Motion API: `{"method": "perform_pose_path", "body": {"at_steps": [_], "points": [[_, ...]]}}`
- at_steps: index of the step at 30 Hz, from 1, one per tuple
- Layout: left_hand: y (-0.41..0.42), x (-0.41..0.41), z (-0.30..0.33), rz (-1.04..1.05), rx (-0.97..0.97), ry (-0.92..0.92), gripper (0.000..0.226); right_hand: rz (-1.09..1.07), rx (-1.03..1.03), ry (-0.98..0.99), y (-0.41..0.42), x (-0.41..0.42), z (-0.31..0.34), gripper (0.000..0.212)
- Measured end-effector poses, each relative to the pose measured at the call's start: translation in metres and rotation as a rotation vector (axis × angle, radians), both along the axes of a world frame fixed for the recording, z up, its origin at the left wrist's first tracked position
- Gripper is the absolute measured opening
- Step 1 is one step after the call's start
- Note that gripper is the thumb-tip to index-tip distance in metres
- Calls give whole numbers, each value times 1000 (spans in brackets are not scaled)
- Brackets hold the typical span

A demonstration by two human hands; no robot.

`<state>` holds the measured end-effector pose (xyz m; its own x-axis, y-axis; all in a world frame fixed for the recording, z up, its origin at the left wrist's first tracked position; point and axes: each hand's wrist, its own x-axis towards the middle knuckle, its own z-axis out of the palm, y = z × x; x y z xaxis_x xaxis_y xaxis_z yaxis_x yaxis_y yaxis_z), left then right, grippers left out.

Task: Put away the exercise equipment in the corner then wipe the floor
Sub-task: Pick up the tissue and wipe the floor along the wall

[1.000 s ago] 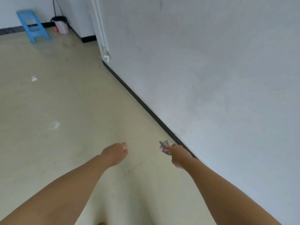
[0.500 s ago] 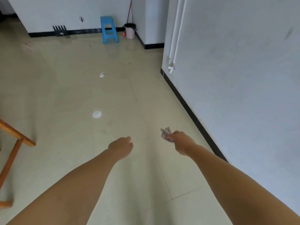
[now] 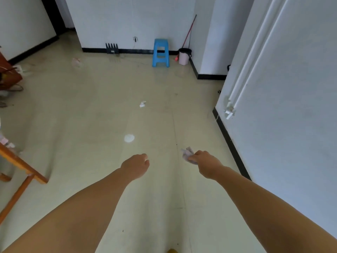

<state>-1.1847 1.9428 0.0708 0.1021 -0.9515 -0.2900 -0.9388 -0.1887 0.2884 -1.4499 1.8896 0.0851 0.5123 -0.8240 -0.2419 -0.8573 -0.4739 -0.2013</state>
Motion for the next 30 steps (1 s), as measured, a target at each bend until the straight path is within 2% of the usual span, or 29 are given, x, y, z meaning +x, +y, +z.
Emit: {"method": "perform_pose_path", "body": {"at_steps": [9, 18, 23, 26, 30], "points": [[-196, 72, -6, 146, 16, 40, 37, 141, 15, 23, -231, 83, -11, 79], [-464, 165, 20, 84, -35, 40, 37, -19, -18, -60, -488, 154, 3, 75], [-621, 173, 26, -19, -60, 58, 34, -93, 16, -79, -622, 165, -2, 83], [-718, 174, 16, -60, -84, 63, 31, -124, -18, -77, -714, 176, -4, 81], [-854, 185, 13, -17, -93, 46, 36, -114, -46, -130, -845, 194, -2, 79]]}}
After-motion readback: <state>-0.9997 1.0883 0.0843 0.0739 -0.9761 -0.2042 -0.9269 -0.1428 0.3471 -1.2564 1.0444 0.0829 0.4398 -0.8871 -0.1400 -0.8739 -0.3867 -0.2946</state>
